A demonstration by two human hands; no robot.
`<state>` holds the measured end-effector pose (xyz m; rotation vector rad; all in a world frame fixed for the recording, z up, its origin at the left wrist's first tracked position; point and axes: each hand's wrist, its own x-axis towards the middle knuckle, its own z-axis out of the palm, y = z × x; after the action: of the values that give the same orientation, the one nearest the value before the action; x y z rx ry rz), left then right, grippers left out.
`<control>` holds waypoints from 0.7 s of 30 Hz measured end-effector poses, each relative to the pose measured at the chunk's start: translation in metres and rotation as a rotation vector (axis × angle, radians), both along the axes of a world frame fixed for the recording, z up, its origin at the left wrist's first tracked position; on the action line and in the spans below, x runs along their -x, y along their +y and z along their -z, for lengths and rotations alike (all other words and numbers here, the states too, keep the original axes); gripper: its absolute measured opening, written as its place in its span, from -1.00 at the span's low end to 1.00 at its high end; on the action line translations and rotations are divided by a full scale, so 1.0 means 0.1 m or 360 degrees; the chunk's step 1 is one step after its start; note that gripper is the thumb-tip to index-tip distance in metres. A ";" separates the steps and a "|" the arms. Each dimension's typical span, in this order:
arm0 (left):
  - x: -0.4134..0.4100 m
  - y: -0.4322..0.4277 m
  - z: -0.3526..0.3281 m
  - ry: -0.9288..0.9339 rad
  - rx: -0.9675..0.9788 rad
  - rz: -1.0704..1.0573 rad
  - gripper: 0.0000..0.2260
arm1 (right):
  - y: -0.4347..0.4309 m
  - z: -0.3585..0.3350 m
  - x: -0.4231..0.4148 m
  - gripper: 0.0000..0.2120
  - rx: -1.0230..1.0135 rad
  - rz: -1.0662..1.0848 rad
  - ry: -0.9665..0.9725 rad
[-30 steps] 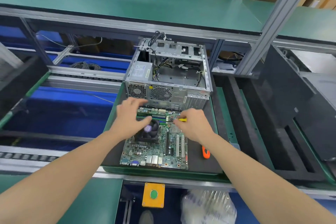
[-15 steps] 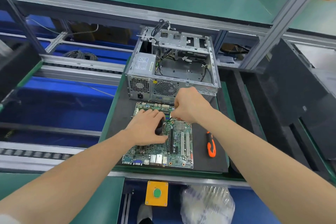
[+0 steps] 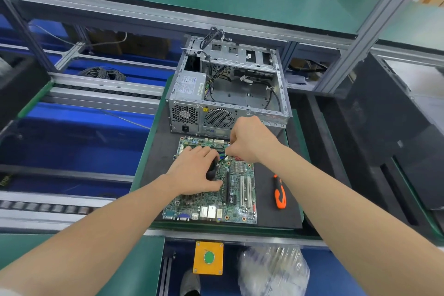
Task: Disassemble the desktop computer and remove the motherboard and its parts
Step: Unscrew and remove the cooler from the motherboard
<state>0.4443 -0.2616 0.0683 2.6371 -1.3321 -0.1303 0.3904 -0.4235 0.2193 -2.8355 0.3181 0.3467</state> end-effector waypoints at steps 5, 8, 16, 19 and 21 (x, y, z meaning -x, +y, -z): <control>0.00 0.01 0.00 -0.0005 0.0006 0.0005 -0.42 | 0.05 0.04 0.01 -0.69 0.0017 -0.0017 0.0082; 0.00 0.01 0.00 0.0010 -0.0002 0.0009 -0.42 | 0.04 0.05 0.02 -0.62 0.0028 -0.0009 0.0075; -0.01 0.00 0.02 0.0015 0.0009 0.0020 -0.40 | 0.00 -0.04 0.00 -0.65 0.0020 0.0011 0.0049; -0.01 0.00 0.01 -0.0006 -0.0046 0.0054 -0.37 | 0.01 -0.03 -0.01 -0.69 0.0010 0.0014 0.0060; -0.01 0.00 0.00 -0.0009 -0.0057 0.0058 -0.37 | 0.00 -0.01 -0.02 -0.68 0.0007 0.0021 0.0055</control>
<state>0.4455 -0.2613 0.0679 2.6449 -1.3931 -0.1533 0.3924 -0.4231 0.2202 -2.8333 0.3447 0.3931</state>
